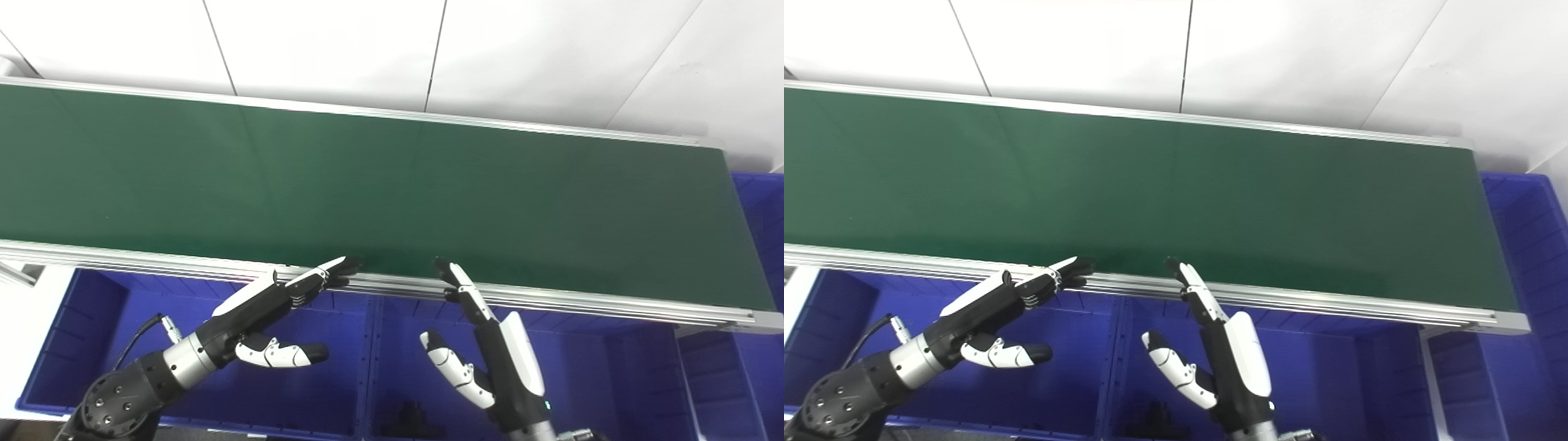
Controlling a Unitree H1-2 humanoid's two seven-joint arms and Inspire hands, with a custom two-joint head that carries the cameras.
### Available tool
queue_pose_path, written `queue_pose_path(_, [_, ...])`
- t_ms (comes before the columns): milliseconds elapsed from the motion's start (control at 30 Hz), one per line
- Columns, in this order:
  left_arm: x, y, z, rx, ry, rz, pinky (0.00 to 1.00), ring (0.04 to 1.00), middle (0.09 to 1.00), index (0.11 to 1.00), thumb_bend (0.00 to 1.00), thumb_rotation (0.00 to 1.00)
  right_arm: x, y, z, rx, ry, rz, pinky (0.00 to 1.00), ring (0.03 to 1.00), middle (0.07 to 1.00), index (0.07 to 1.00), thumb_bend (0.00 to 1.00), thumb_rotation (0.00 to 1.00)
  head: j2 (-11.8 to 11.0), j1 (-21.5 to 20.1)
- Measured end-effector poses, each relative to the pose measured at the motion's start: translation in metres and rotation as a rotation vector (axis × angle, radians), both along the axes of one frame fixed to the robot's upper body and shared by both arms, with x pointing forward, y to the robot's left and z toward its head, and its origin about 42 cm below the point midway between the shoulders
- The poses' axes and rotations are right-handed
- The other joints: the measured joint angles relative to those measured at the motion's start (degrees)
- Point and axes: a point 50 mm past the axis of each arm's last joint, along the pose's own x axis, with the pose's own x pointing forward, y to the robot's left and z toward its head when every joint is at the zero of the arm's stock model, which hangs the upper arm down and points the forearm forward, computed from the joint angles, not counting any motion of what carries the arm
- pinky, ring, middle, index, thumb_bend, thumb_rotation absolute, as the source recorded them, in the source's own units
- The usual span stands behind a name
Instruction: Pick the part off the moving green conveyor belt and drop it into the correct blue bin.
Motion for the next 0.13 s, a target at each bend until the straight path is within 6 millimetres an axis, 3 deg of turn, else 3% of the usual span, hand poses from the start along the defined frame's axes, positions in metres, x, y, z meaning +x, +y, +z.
queue_pose_path(133, [0.0006, 0.0002, -0.0004, -0.003, 0.015, 0.002, 0.96, 0.992, 1.000, 1.000, 0.44, 0.52, 0.0000, 0.0003, -0.0016, 0.012, 0.011, -0.002, 0.84, 0.924, 0.954, 0.940, 0.41, 0.89, 0.00, 0.09])
